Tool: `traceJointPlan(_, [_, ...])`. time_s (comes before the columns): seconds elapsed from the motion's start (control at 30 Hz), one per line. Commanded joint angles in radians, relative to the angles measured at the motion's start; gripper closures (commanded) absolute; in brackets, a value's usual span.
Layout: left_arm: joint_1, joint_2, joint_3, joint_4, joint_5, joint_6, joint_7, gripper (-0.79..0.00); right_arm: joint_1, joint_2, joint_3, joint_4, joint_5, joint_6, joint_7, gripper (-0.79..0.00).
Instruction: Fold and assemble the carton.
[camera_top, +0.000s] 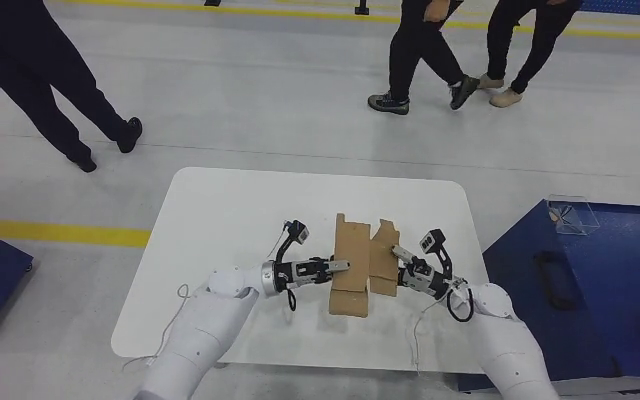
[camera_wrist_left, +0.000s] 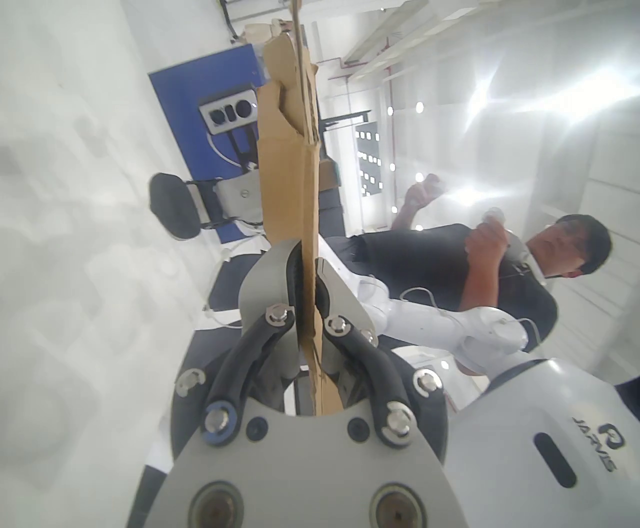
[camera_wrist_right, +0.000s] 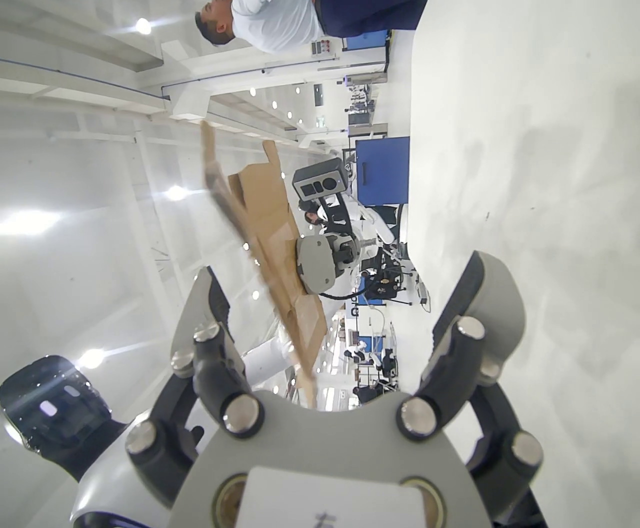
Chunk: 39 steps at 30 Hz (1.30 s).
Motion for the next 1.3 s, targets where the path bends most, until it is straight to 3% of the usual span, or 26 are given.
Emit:
traceJointPlan(0.0, [0.016,0.006,-0.005,-0.014,-0.01,0.015,-0.014,0.0,-0.01,-0.002,-0.004,-0.012,0.023,-0.013,0.009,0.0])
traceJointPlan(0.4, [0.023,0.013,-0.006,0.021,-0.011,0.038,-0.024,0.0,-0.04,0.001,0.0,-0.041,0.113,0.007,0.113,0.0])
traceJointPlan(0.43, [0.024,0.013,-0.006,0.023,-0.013,0.039,-0.023,-0.314,-0.041,0.002,0.002,-0.043,0.121,0.015,0.121,0.0])
traceJointPlan(0.47, [0.024,0.013,-0.005,0.026,-0.014,0.041,-0.026,-0.785,-0.041,0.003,0.005,-0.041,0.126,0.021,0.12,0.0])
traceJointPlan(0.63, [0.026,0.034,-0.05,0.069,-0.009,0.024,-0.013,-0.785,-0.026,0.007,0.017,-0.02,0.121,0.039,0.079,0.0])
traceJointPlan(0.87, [0.077,0.105,-0.152,0.105,0.134,-0.04,0.072,-0.785,-0.012,0.021,0.035,0.014,0.031,0.064,-0.035,0.0])
traceJointPlan(1.0, [0.08,0.107,-0.153,0.102,0.149,-0.044,0.084,-0.785,-0.015,0.024,0.037,-0.007,-0.009,0.029,-0.06,0.0])
traceJointPlan(1.13, [0.08,0.107,-0.153,0.102,0.149,-0.044,0.084,-0.785,-0.071,0.042,0.083,-0.236,-0.077,-0.105,-0.103,0.0])
traceJointPlan(1.27, [0.08,0.107,-0.153,0.102,0.149,-0.044,0.084,-0.785,-0.173,0.055,0.145,-0.613,-0.042,-0.129,-0.117,0.0])
